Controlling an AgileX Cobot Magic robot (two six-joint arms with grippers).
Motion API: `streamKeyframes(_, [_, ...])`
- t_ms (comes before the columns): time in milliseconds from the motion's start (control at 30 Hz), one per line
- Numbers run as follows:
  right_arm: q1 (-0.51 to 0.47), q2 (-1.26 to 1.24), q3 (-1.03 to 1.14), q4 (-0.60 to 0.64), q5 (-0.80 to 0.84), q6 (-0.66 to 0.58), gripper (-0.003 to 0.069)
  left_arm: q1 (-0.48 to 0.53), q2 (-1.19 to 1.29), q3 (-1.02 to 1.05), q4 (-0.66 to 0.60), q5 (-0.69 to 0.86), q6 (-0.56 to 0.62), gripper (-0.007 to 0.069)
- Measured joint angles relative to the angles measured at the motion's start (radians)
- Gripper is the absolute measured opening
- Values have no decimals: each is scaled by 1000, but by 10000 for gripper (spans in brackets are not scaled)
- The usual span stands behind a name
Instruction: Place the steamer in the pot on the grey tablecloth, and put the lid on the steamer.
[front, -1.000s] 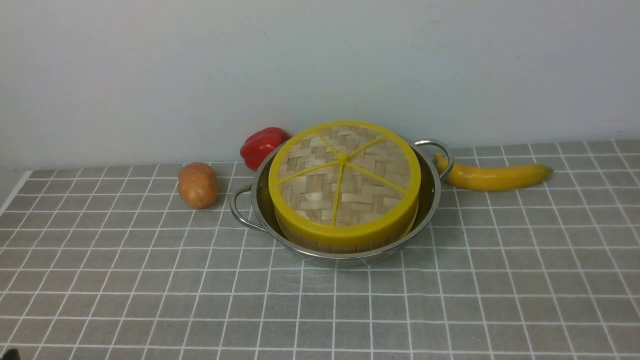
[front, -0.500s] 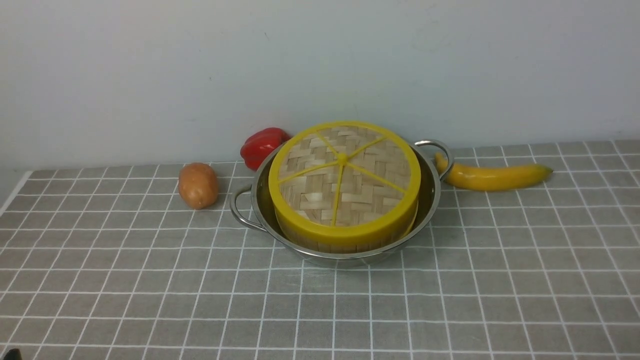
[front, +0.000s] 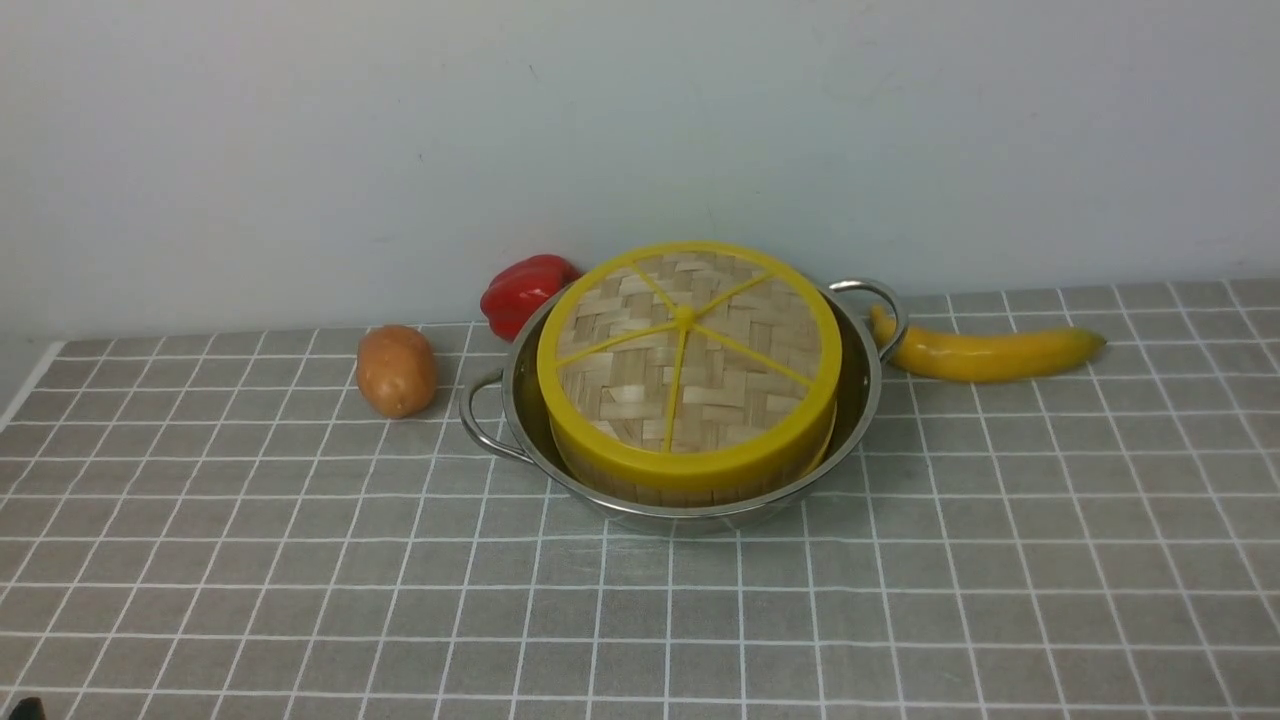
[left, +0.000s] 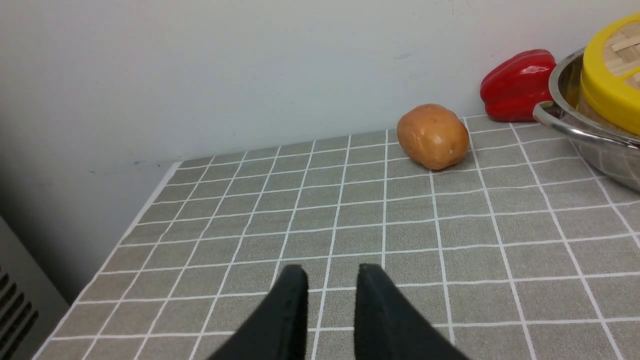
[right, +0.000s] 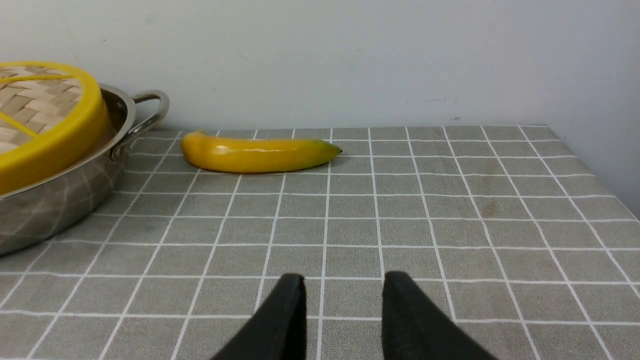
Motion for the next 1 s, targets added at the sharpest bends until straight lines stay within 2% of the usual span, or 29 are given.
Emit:
streamKeyframes(267, [0,0,0,0,-2,0,240,-28,0,0,0,0,0,148])
streamKeyframes(1000, [0,0,0,0,-2,0,240,-29,0,0,0,0,0,148])
